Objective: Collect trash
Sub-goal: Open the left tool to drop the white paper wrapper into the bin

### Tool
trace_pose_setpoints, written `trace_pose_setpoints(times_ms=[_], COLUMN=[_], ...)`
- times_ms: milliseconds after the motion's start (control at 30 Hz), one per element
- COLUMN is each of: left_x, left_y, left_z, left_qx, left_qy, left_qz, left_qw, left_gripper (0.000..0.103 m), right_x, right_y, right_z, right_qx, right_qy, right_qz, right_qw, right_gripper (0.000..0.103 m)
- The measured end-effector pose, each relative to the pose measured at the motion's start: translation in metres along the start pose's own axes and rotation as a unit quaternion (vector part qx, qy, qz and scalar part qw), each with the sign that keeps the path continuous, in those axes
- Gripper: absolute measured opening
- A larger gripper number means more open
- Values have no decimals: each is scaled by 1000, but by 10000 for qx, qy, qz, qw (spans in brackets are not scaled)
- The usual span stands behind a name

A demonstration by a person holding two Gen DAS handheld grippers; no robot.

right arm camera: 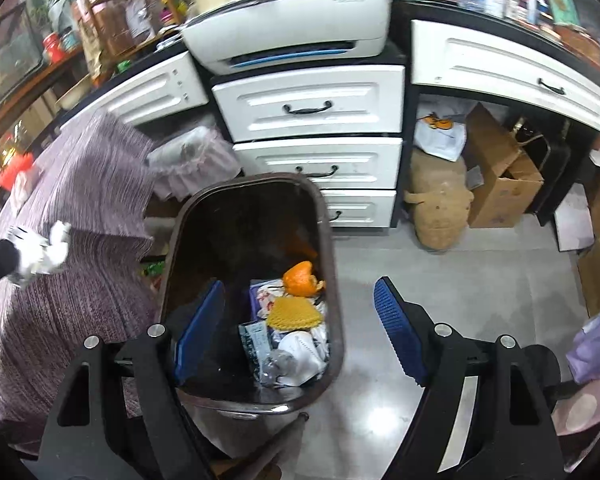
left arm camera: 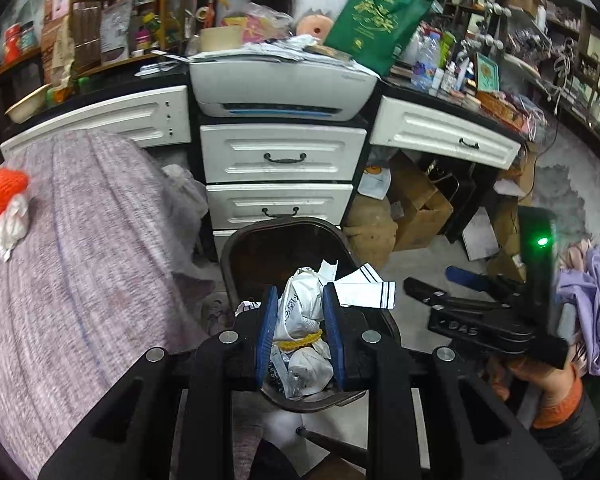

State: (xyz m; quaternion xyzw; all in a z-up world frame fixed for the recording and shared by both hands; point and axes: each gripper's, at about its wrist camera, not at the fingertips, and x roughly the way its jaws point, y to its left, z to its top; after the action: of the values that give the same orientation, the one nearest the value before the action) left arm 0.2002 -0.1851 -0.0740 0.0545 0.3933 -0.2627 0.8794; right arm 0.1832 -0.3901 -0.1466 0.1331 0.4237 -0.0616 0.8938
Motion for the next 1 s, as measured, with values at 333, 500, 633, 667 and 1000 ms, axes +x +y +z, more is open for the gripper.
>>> trace_pose_setpoints(times_ms=[333,500,633,667,1000], left_x=[39,54,62,62,52], left_y=[-20,-26,-27,-28,-37], left_z=[10,11,10,9,5], left_qx=[230,362,429,456,633], left_qy=[323,436,511,531,245], left_qz=[25,80,125,111,91], left_qw=[9992,9984,9977,9975,9977], left_gripper=[24,25,37,45,87], right_x=[-8,-7,-6,-5,-3], right_y=[-31,-37,-41,-42,-47], right_z=[-1,-3,-4,-4,-5], right_qx=[293,362,403,416,533], right_qy=[-70,-64,-43,-40,-9], right_qz=[-145,-173,-194,-200,-183], right_qw=[9994,9992,9990,9989,9984], right_gripper=[77,77,77,77,77])
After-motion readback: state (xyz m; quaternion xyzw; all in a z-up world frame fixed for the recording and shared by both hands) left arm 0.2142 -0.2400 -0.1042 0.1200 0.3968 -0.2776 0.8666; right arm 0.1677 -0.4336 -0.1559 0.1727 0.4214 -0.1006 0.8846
